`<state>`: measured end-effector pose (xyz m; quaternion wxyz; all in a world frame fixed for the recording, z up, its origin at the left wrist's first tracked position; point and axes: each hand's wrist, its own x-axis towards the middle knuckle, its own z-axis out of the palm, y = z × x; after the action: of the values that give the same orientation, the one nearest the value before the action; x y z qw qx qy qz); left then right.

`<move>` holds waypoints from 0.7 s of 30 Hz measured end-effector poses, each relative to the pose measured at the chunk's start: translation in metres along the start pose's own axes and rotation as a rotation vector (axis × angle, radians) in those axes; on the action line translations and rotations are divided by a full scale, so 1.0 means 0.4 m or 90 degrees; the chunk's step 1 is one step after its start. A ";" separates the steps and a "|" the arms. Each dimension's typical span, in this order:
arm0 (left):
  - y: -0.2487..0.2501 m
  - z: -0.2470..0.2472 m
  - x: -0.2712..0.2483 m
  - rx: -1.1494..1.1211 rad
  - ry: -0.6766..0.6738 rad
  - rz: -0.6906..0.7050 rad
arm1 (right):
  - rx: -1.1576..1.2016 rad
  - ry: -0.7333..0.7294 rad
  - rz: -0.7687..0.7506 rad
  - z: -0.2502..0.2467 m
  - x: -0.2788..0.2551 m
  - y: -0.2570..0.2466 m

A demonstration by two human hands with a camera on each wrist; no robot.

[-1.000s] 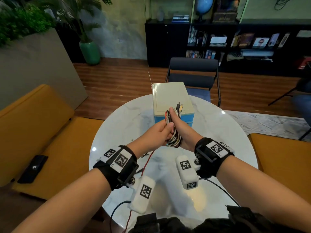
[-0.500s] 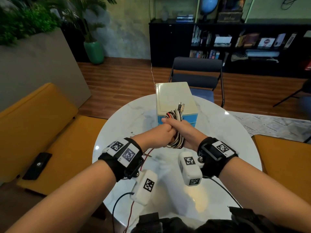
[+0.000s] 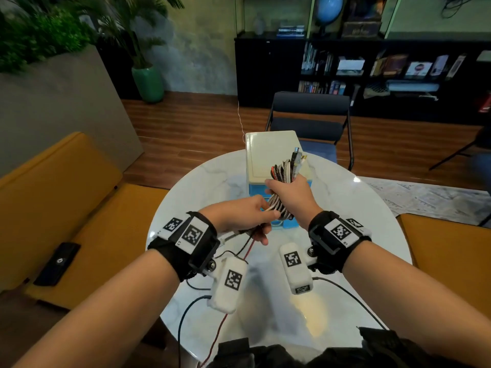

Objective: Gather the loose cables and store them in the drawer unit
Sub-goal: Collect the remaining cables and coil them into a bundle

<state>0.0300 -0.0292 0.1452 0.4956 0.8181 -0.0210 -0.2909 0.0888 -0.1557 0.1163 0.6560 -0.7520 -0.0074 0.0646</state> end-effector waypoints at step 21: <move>-0.103 0.072 0.052 0.158 0.041 0.116 | 0.121 0.067 0.015 -0.005 -0.002 0.004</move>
<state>0.0224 -0.0378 0.0922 0.4154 0.8766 -0.1150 -0.2139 0.0881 -0.1580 0.1149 0.7228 -0.6889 0.0422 0.0335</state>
